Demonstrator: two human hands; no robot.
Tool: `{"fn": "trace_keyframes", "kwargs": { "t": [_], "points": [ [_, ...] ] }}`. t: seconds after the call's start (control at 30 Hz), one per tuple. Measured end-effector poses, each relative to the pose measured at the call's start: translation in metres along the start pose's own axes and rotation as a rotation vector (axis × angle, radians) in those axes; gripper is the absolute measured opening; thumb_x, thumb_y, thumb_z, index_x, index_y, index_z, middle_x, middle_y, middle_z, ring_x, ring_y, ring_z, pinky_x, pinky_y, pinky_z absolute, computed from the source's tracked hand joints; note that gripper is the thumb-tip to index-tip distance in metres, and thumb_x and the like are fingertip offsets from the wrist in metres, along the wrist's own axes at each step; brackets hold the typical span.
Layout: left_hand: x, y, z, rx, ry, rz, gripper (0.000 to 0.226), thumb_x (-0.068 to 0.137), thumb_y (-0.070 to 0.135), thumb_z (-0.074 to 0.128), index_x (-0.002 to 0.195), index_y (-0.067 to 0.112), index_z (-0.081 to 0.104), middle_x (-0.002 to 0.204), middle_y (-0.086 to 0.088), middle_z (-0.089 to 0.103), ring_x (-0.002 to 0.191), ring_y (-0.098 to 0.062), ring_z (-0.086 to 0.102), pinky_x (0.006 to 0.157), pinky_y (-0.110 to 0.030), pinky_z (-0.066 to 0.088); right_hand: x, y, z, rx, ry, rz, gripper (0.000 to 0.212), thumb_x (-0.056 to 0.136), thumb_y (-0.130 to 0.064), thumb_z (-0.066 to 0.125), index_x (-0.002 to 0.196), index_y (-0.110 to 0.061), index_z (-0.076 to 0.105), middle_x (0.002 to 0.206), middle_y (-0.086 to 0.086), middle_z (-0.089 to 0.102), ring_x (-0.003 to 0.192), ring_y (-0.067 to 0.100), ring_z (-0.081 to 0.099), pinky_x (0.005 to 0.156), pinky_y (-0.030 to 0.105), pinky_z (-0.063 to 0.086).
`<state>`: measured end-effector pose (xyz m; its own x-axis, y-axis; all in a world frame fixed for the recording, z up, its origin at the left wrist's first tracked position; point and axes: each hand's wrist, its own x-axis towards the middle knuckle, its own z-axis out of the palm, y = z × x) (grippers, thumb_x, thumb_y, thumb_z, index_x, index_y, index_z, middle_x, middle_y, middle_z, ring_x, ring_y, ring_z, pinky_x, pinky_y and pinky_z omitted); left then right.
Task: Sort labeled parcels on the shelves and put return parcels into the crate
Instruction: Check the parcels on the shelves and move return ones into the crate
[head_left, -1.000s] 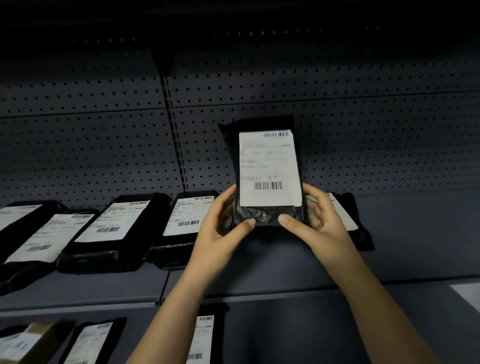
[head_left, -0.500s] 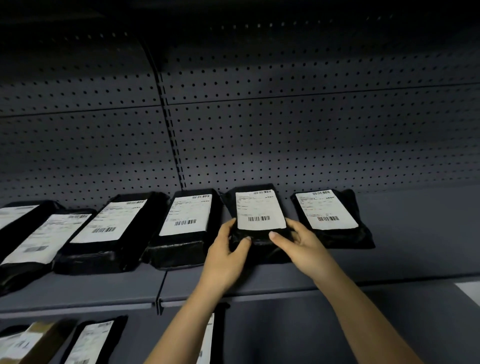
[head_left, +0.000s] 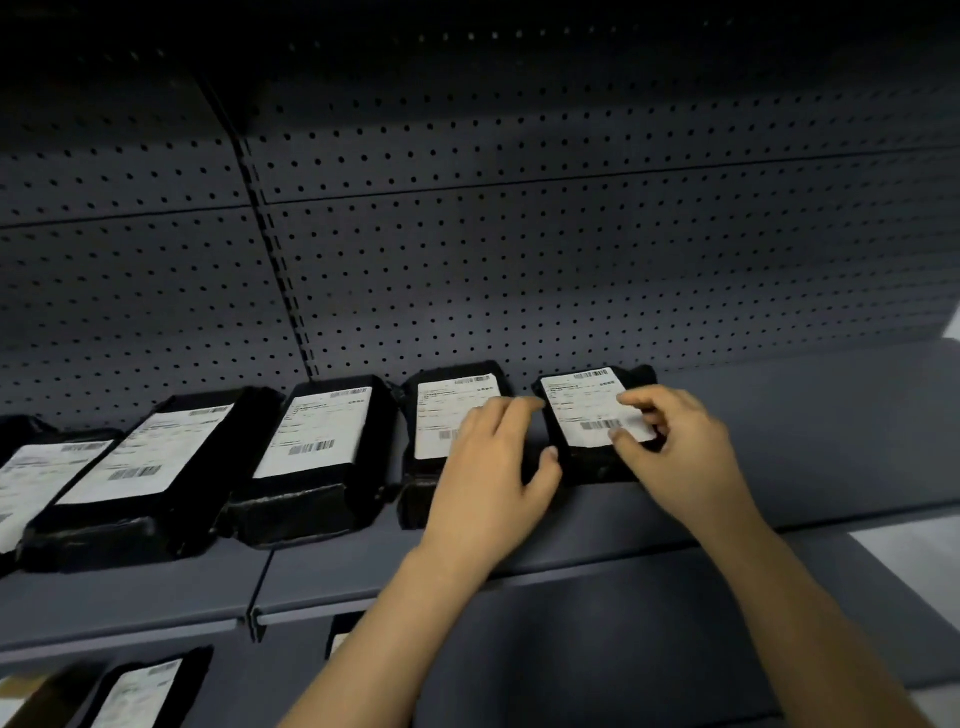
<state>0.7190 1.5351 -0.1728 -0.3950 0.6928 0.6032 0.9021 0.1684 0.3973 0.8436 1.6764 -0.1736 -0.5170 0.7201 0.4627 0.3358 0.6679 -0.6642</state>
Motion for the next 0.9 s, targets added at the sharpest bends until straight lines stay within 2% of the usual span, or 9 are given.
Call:
{"fn": "trace_keyframes", "kwargs": {
  "t": [0.1,0.2,0.33,0.4,0.5,0.6,0.73,0.9],
  "points": [
    [0.010,0.015,0.023,-0.013,-0.076,-0.011,0.043,0.092,0.030,0.057,0.132,0.015,0.048,0.123,0.000,0.051,0.115,-0.017,0.044,0.097,-0.026,0.036,0.005,0.021,-0.012,-0.057,0.007,0.053,0.031,0.084,-0.014,0.071,0.114,-0.015,0.065,0.112,0.006,0.060,0.095,0.012,0.053,0.079,0.024,0.040],
    [0.018,0.028,0.049,0.043,-0.169,-0.060,0.046,0.094,0.032,0.053,0.135,0.012,0.044,0.130,-0.007,0.050,0.119,-0.025,0.044,0.100,-0.032,0.038,0.007,0.042,-0.012,-0.066,-0.016,0.121,0.035,0.086,-0.020,0.070,0.120,-0.014,0.062,0.117,0.009,0.060,0.102,0.020,0.057,0.083,0.026,0.042],
    [0.026,0.034,0.074,0.143,-0.290,-0.227,0.051,0.097,0.039,0.046,0.137,0.008,0.037,0.138,-0.011,0.044,0.126,-0.029,0.039,0.102,-0.035,0.035,0.012,0.061,-0.001,-0.055,-0.107,0.206,0.048,0.091,-0.032,0.063,0.133,-0.010,0.055,0.127,0.011,0.058,0.117,0.026,0.055,0.095,0.034,0.045],
    [0.027,0.032,0.085,0.139,-0.327,-0.337,0.058,0.098,0.043,0.042,0.141,0.006,0.032,0.143,-0.013,0.040,0.129,-0.031,0.037,0.104,-0.037,0.034,0.015,0.067,0.005,-0.064,-0.152,0.227,0.045,0.092,-0.038,0.059,0.128,-0.010,0.058,0.121,0.011,0.061,0.113,0.028,0.056,0.093,0.036,0.047],
    [0.027,0.029,0.096,0.076,-0.357,-0.460,0.060,0.099,0.045,0.038,0.141,0.003,0.030,0.140,-0.016,0.046,0.126,-0.033,0.042,0.100,-0.038,0.036,0.016,0.073,0.012,-0.100,-0.205,0.245,0.043,0.093,-0.043,0.055,0.115,-0.007,0.063,0.107,0.012,0.065,0.104,0.032,0.058,0.087,0.039,0.048],
    [0.027,0.027,0.101,-0.011,-0.313,-0.503,0.057,0.100,0.043,0.039,0.139,0.003,0.032,0.132,-0.017,0.055,0.120,-0.034,0.049,0.093,-0.037,0.042,0.016,0.075,0.017,-0.084,-0.191,0.227,0.031,0.094,-0.035,0.055,0.108,-0.009,0.065,0.100,0.010,0.068,0.098,0.031,0.058,0.085,0.040,0.048],
    [0.026,0.029,0.105,-0.149,-0.180,-0.531,0.046,0.099,0.036,0.045,0.136,0.009,0.038,0.127,-0.012,0.059,0.117,-0.031,0.053,0.091,-0.036,0.045,0.015,0.069,0.012,0.147,-0.144,0.263,0.019,0.095,-0.023,0.059,0.110,-0.012,0.063,0.093,-0.007,0.062,0.090,0.011,0.056,0.075,0.023,0.040],
    [0.026,0.036,0.101,-0.347,0.058,-0.532,0.042,0.092,0.017,0.060,0.131,0.017,0.045,0.122,-0.001,0.061,0.114,-0.020,0.056,0.091,-0.025,0.044,0.016,0.065,0.005,0.321,-0.046,0.239,0.022,0.089,-0.016,0.067,0.107,-0.024,0.057,0.093,-0.018,0.060,0.086,-0.003,0.056,0.066,0.004,0.040]
  ]
}}
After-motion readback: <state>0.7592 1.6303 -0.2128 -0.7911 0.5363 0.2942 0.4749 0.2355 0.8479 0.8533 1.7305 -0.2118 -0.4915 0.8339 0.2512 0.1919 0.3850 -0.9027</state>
